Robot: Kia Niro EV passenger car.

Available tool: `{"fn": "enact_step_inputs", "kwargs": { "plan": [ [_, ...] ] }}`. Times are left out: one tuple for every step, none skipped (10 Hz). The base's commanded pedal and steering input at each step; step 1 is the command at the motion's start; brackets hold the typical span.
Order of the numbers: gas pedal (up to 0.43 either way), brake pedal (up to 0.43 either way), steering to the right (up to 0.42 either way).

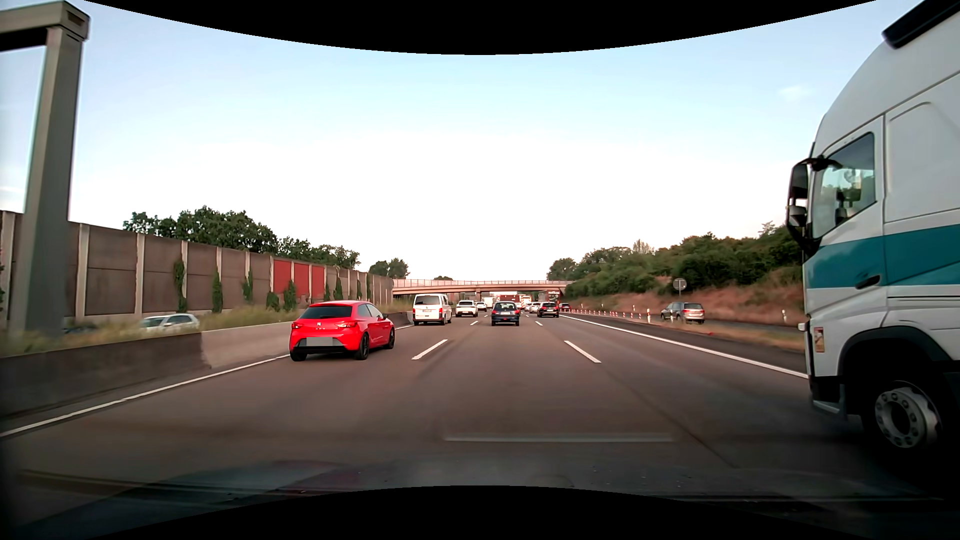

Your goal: Follow the waypoints while adhering to traffic rules and regulations

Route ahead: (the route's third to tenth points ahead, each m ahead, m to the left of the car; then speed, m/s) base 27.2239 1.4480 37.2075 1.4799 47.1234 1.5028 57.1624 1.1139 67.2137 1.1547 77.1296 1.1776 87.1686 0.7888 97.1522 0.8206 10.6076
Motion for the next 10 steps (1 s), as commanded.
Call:
{"fn": "enact_step_inputs", "kwargs": {
  "plan": [
    [0.008,0.000,-0.004],
    [0.000,0.000,-0.004],
    [0.000,0.000,-0.004],
    [0.000,0.000,-0.004],
    [0.000,0.000,-0.004],
    [0.000,0.000,-0.004],
    [0.000,0.000,-0.004],
    [0.000,0.000,-0.004],
    [0.000,0.000,-0.004],
    [0.000,0.000,-0.004]
  ]
}}
